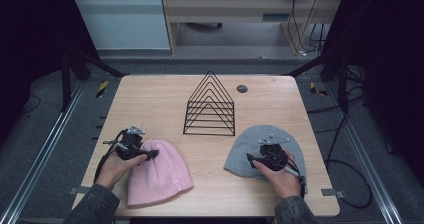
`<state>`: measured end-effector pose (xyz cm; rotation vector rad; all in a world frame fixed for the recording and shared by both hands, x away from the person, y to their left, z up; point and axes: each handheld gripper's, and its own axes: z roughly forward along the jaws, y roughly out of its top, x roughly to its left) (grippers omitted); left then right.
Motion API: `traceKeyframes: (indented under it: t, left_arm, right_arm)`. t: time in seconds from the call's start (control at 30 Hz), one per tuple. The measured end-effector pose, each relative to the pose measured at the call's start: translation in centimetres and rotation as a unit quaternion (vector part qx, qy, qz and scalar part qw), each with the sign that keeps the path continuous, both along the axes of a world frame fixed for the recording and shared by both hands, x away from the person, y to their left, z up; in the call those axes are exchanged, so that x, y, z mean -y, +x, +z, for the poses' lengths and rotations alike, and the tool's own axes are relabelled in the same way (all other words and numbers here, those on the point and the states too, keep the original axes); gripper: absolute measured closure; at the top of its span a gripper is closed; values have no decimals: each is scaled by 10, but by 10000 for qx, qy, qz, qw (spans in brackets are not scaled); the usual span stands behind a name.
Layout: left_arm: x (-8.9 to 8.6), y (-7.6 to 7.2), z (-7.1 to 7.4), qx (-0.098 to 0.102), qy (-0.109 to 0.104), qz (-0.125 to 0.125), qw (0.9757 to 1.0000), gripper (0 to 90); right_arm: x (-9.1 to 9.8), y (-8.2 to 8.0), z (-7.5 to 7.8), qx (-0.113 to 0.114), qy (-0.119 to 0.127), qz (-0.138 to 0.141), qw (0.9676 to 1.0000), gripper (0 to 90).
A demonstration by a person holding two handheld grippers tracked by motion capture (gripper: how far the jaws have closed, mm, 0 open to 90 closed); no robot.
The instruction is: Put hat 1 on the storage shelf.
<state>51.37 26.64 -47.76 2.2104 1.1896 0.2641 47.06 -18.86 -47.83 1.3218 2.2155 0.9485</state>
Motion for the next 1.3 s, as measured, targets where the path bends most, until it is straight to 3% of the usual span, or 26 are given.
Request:
traceKeyframes:
  t: [0.1,0.13,0.17,0.3,0.47,0.57,0.6,0.63,0.73,0.8,0.87,0.9,0.97,1.0,1.07,1.3]
  left_arm:
    - [1,-1,-1,-48,-5,-92,9999,544]
    - [1,-1,0,-59,-20,-129,9999,544]
    - [1,-1,0,-69,-35,-132,9999,626]
    - [0,-2,3,-15,-60,-136,9999,722]
    - [0,-9,16,393,18,-146,9991,759]
    - [3,-20,34,907,63,-243,9956,764]
    - [3,-20,34,907,63,-243,9956,765]
    - [6,-26,43,1114,-2,-304,9933,766]
    - [7,-30,50,1230,-71,-323,9918,767]
    - [9,-35,60,1374,-200,-381,9896,768]
    - [15,-40,73,1551,-149,-529,9864,768]
    - [15,-40,73,1551,-149,-529,9864,768]
    - [19,-43,83,1704,-89,-607,9835,768]
    - [22,-45,95,1864,-141,-645,9803,768]
    - [23,-46,100,1912,-200,-643,9792,768]
    - [27,-44,141,2296,-251,-664,9707,768]
  right_arm:
    - [-2,0,0,22,-28,18,10000,359]
    - [-2,0,0,29,-33,20,10000,359]
    - [-3,0,1,84,-50,47,9999,359]
    - [-4,0,1,104,-61,66,9999,355]
    - [-5,-2,3,145,-60,78,9998,353]
    - [-5,-2,5,242,-15,71,9997,345]
    - [-5,-2,6,268,-40,69,9996,342]
    - [-5,-2,6,285,-36,54,9996,338]
    - [-5,-3,8,365,-29,69,9993,331]
    - [-6,-4,10,420,-5,71,9991,322]
    - [-8,-6,12,497,18,103,9987,302]
    - [-8,-6,12,497,18,103,9987,302]
    - [-10,-7,14,577,35,131,9982,288]
    - [-13,-9,17,668,49,148,9976,274]
    - [-15,-9,19,681,78,154,9975,268]
    - [-40,-15,39,946,63,557,9939,278]
